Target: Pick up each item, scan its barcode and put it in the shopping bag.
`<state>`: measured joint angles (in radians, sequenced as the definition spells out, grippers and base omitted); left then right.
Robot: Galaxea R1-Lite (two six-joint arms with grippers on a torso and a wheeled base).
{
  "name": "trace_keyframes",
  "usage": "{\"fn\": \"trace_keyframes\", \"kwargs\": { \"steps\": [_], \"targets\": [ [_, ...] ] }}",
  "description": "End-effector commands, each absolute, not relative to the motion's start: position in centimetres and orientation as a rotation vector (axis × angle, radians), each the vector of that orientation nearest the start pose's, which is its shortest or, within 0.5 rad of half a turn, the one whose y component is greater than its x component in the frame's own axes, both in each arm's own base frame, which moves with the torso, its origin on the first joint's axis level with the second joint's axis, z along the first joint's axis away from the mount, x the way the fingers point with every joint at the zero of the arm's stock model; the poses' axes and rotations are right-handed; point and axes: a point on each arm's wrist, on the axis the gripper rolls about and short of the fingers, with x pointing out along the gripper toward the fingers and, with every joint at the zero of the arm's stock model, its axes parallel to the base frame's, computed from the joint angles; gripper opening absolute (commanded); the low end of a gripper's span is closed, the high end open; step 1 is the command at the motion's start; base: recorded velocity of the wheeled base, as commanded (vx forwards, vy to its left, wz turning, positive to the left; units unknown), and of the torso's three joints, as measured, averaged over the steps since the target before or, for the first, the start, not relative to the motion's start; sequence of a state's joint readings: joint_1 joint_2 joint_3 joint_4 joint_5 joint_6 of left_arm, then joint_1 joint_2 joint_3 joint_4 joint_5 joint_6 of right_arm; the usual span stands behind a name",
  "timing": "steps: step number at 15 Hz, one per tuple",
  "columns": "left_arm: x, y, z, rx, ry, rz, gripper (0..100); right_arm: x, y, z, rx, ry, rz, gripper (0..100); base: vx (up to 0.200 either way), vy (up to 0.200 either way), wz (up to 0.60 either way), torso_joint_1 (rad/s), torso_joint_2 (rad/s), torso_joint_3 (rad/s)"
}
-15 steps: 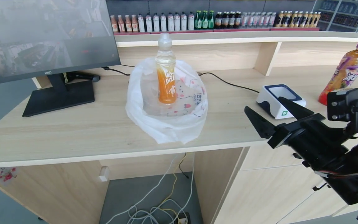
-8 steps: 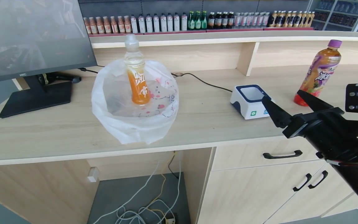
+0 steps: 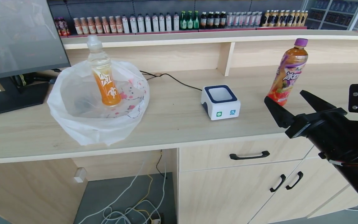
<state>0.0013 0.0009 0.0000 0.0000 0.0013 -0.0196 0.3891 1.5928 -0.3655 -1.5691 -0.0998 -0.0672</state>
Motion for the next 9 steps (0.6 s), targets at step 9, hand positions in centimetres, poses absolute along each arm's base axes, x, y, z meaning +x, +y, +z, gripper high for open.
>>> {"fn": "trace_keyframes", "kwargs": {
  "steps": [9],
  "targets": [
    [-2.27, 0.00, 7.54, -0.020, 0.003, 0.003, 100, 21.83, 8.68, 19.11, 0.017, -0.325, 0.276, 100, 0.000, -0.200, 0.00, 0.004, 0.00, 0.002]
  ]
}}
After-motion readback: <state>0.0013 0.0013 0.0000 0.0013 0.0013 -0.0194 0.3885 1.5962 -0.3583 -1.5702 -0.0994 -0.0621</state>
